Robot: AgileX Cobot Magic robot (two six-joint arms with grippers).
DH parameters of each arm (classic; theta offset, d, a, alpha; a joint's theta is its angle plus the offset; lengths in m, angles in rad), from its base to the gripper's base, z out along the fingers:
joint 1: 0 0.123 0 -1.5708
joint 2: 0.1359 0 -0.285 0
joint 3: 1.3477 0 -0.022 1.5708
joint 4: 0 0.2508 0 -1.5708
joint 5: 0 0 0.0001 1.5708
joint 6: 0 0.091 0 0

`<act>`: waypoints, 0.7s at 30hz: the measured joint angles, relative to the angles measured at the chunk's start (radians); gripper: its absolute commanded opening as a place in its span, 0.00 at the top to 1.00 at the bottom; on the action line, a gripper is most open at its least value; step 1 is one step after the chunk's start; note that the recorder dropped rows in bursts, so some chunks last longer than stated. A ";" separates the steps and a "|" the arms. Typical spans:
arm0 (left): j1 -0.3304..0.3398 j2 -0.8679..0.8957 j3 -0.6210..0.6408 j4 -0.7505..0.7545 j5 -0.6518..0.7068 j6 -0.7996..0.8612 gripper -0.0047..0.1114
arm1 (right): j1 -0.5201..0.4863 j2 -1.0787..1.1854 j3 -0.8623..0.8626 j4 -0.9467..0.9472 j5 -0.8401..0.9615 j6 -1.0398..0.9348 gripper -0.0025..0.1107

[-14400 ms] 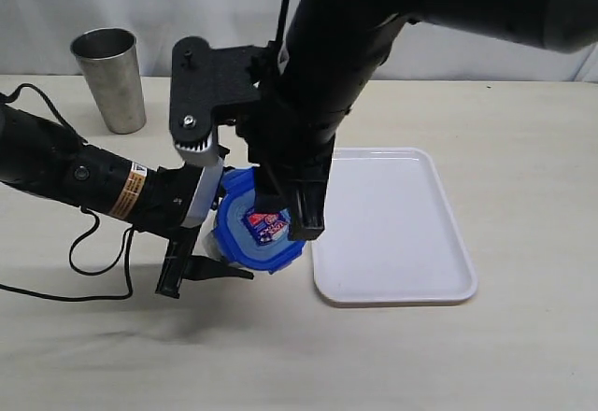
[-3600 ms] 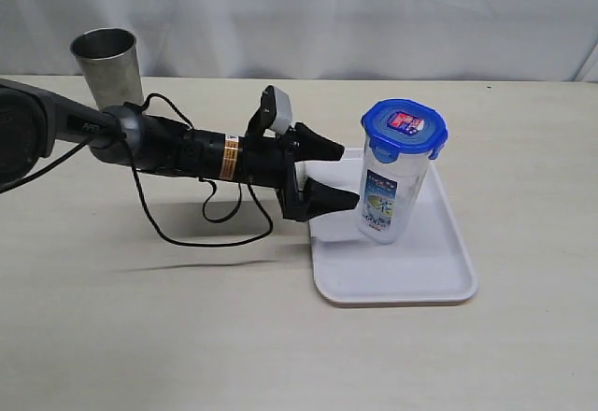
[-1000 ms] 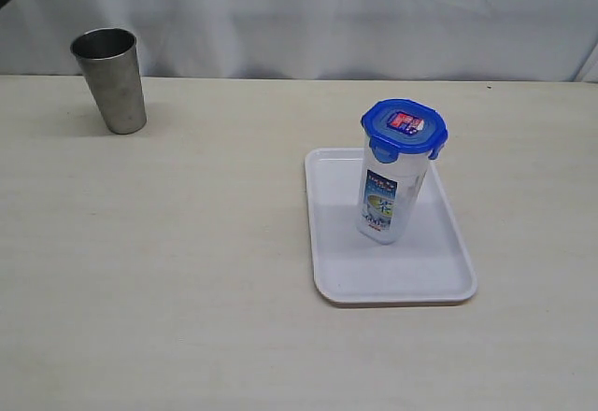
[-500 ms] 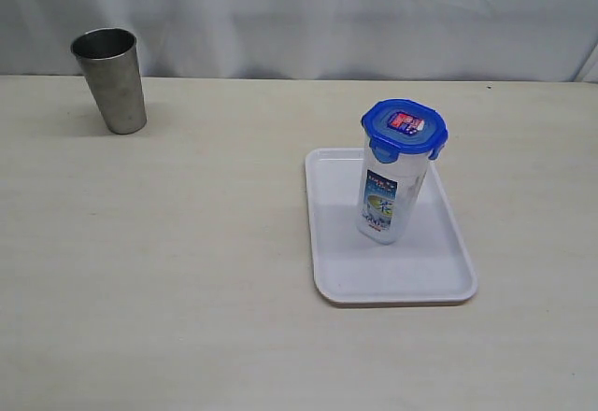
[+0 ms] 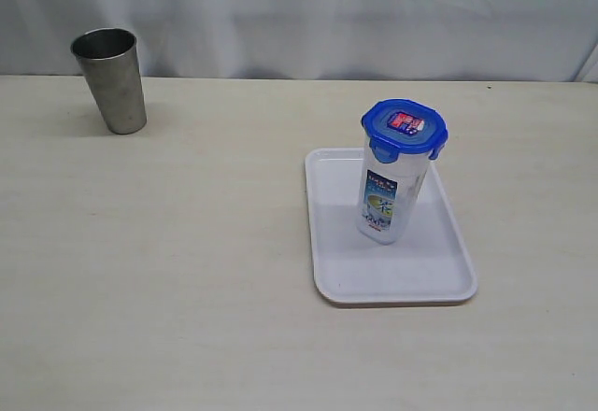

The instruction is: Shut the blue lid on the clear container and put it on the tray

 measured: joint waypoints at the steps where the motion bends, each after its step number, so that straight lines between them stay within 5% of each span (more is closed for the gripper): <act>1: 0.015 -0.024 0.017 -0.006 0.002 -0.001 0.96 | 0.000 0.000 0.000 0.000 0.000 0.000 0.94; 11: 0.082 -0.263 0.166 -0.082 0.006 0.001 0.96 | 0.000 0.000 0.000 0.000 0.000 0.000 0.94; 21: 0.098 -0.308 0.192 -0.086 0.050 0.033 0.96 | 0.000 0.000 0.000 0.000 0.000 0.000 0.94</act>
